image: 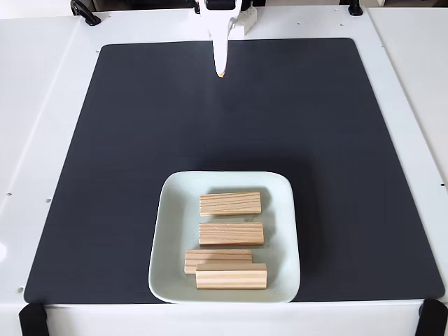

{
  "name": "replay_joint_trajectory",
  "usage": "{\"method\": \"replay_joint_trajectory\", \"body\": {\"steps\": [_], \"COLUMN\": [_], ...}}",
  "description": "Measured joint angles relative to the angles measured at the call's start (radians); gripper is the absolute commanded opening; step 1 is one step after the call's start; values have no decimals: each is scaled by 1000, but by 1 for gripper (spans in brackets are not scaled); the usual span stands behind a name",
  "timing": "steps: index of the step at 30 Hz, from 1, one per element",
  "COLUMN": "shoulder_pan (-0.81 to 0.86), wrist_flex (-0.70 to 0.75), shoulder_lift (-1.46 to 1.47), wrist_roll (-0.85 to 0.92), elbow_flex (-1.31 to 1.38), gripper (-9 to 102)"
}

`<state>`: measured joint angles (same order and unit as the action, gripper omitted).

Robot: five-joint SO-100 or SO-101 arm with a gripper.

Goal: Pick up the wooden block and place them on the plate.

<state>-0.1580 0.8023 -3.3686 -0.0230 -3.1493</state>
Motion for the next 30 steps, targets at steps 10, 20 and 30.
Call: {"method": "replay_joint_trajectory", "body": {"steps": [10,20,30], "shoulder_pan": [-15,-6,-15], "wrist_flex": [0,0,0], "shoulder_lift": [0,0,0], "wrist_roll": [0,0,0], "elbow_flex": [-5,-8,-8], "gripper": [-1,-1,-1]}}
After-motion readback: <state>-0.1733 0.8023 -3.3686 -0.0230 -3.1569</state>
